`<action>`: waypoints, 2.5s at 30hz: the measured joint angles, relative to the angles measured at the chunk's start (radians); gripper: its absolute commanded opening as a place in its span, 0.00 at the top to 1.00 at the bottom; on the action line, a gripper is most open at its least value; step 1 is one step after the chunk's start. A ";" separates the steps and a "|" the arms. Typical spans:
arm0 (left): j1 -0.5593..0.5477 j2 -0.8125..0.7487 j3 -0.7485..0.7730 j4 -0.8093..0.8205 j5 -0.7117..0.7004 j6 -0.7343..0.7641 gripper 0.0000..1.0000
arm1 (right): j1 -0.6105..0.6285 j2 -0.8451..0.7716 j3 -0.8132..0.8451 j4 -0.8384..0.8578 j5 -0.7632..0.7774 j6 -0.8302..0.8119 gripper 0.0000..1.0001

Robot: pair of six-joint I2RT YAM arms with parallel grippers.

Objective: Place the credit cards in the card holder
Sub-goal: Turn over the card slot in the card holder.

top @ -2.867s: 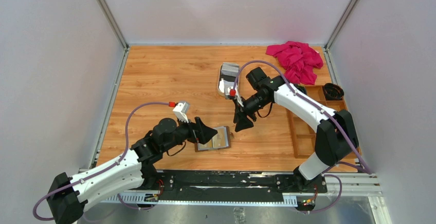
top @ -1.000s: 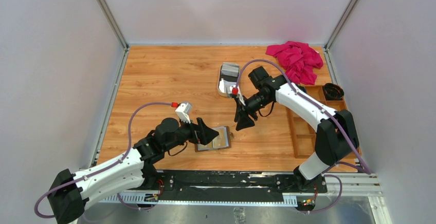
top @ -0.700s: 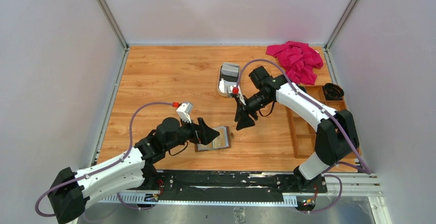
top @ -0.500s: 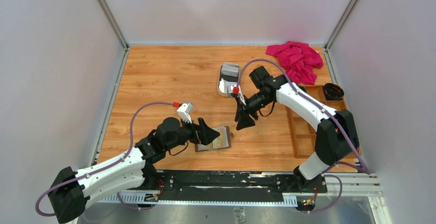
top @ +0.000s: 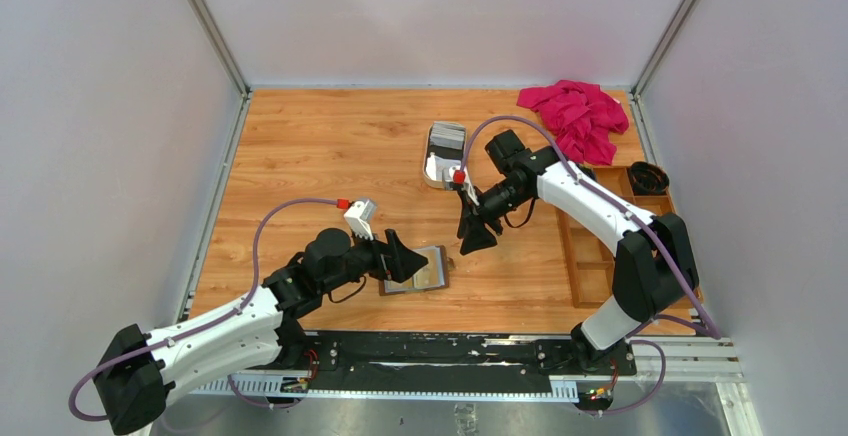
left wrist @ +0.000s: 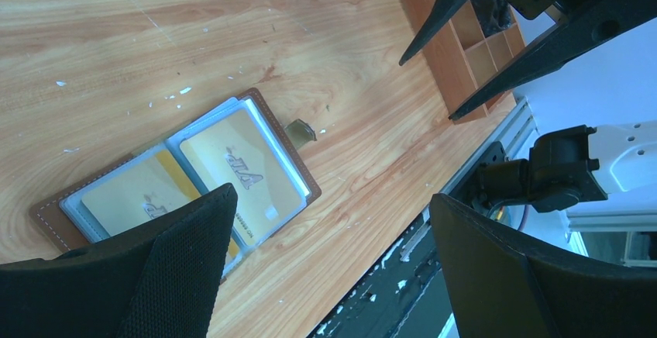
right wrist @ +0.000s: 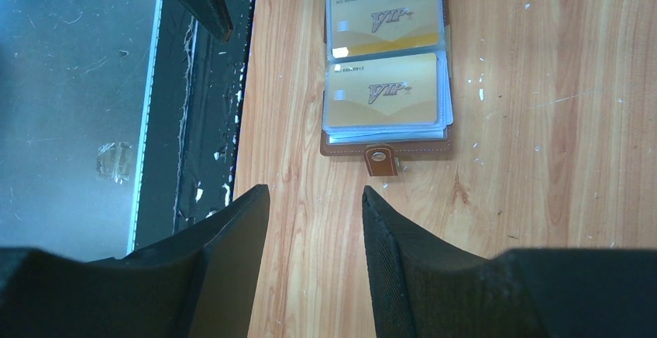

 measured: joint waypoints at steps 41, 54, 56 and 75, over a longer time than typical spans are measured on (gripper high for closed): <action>0.000 0.005 0.000 0.004 0.003 0.000 0.01 | -0.011 0.000 0.000 0.000 -0.015 0.000 0.49; 0.000 0.021 0.000 0.014 0.007 0.000 0.02 | -0.019 0.000 0.000 0.000 -0.018 -0.001 0.49; 0.000 0.021 0.000 0.017 0.008 0.000 0.01 | -0.021 0.000 0.000 0.000 -0.018 -0.001 0.49; 0.000 0.043 0.000 0.030 0.021 -0.005 0.02 | -0.023 0.000 -0.003 -0.001 -0.021 -0.003 0.49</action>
